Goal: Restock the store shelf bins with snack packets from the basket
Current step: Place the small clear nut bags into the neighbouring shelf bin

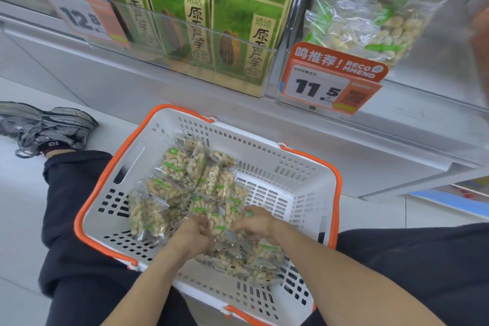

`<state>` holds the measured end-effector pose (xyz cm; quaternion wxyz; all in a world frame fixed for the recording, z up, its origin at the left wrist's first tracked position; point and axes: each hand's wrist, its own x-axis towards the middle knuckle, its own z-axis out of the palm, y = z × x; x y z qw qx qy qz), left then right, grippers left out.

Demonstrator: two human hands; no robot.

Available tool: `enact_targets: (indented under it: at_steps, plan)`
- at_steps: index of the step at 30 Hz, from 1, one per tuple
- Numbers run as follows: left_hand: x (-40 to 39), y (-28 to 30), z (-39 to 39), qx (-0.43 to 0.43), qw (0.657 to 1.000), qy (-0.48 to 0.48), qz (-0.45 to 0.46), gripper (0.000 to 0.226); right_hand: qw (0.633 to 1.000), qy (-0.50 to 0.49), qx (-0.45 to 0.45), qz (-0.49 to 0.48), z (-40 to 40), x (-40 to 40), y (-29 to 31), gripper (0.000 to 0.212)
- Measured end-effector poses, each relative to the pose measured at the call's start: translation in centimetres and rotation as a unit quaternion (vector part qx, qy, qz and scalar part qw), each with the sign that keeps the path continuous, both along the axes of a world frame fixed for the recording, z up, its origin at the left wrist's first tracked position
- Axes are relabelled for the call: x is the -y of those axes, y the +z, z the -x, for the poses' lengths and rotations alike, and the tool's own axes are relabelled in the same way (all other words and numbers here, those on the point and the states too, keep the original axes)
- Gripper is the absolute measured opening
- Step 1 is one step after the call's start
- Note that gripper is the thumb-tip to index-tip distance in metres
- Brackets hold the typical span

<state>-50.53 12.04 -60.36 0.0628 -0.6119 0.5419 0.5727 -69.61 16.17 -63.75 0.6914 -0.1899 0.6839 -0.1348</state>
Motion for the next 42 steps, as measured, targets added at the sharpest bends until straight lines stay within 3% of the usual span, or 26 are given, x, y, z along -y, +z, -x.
enact_targets:
  at_steps: [4, 8, 12, 17, 21, 24, 30, 34, 37, 40, 42]
  plan:
    - [-0.1, 0.3, -0.2, -0.003, 0.997, -0.042, -0.064, 0.030, 1.000, 0.019, 0.014, 0.018, -0.2, 0.5, 1.1, 0.093]
    - [0.2, 1.6, -1.1, -0.050, 0.994, -0.027, -0.099, 0.068, 0.999, 0.004, 0.017, 0.046, -0.5, 1.2, 2.5, 0.096]
    - [0.9, 3.8, -1.5, -0.144, 0.986, 0.047, -0.071, 0.078, 0.994, -0.022, 0.010, 0.108, -0.2, 2.6, 4.7, 0.098]
    - [1.8, 7.7, -0.9, -0.324, 0.920, 0.197, -0.105, 0.063, 0.973, 0.006, -0.023, 0.229, 0.0, 4.8, 10.9, 0.094]
    - [2.2, 11.0, 0.4, -0.407, 0.866, 0.273, -0.096, 0.049, 0.938, 0.118, -0.104, 0.307, 0.2, 5.6, 16.9, 0.103]
    - [2.0, 13.1, 1.9, -0.393, 0.879, 0.267, -0.039, 0.046, 0.892, 0.178, -0.197, 0.365, 0.5, 5.1, 20.7, 0.108]
    - [2.1, 16.1, 2.5, -0.374, 0.898, 0.222, 0.060, 0.082, 0.852, 0.238, -0.258, 0.388, 1.3, 3.9, 27.3, 0.106]
    - [1.9, 18.5, 2.1, -0.396, 0.894, 0.168, 0.129, 0.057, 0.864, 0.191, -0.202, 0.420, 3.1, 3.4, 30.0, 0.066]
    - [1.2, 20.8, 2.8, -0.414, 0.886, 0.122, 0.170, 0.048, 0.877, 0.137, -0.166, 0.430, 4.5, 2.4, 30.5, 0.055]
    - [0.4, 22.8, 4.0, -0.405, 0.886, 0.064, 0.218, 0.061, 0.875, 0.073, -0.098, 0.469, 5.5, 1.4, 30.6, 0.049]
    - [0.2, 23.9, 4.9, -0.373, 0.890, 0.027, 0.262, 0.076, 0.860, 0.058, -0.100, 0.498, 5.9, 1.0, 31.0, 0.048]
